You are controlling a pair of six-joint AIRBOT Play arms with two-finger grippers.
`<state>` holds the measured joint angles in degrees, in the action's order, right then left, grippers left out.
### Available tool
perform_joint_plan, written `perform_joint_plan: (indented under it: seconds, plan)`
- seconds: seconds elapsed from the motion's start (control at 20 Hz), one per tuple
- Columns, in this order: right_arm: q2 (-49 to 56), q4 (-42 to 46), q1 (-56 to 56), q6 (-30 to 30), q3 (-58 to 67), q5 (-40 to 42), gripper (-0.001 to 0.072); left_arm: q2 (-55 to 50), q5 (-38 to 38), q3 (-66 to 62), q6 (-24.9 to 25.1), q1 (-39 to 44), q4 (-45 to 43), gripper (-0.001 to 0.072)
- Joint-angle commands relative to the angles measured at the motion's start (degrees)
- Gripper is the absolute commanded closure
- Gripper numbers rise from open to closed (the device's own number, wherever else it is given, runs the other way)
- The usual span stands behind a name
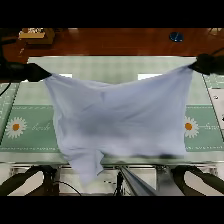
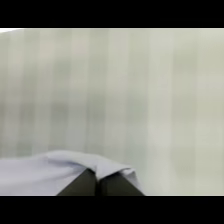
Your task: Fold the shirts.
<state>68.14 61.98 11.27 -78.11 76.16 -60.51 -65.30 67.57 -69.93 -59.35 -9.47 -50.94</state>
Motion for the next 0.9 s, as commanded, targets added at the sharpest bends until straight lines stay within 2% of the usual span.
perform_joint_plan:
  seconds: [0.0,0.1,0.25,0.6,0.85]
  plan:
    - [6.8,0.1,-5.1,5.3,1.5,21.0,0.0692,-4.9,-19.3,0.1,4.5,2.3,0.4,0.0692]
    - [9.8,0.2,-6.1,6.9,1.5,26.6,0.0692,-5.9,-29.2,0.1,4.5,4.2,0.4,0.0692]
    - [14.3,0.1,-6.0,6.9,1.5,31.6,0.0692,-9.3,-35.6,0.1,4.5,6.6,0.4,0.0691]
    - [22.6,0.1,-6.0,6.9,1.5,35.4,0.0692,-20.6,-36.1,0.1,4.5,10.4,0.4,0.0691]
    - [24.6,1.0,-5.9,7.3,1.5,35.3,0.0691,-23.2,-35.1,0.1,4.5,10.5,0.4,0.0691]
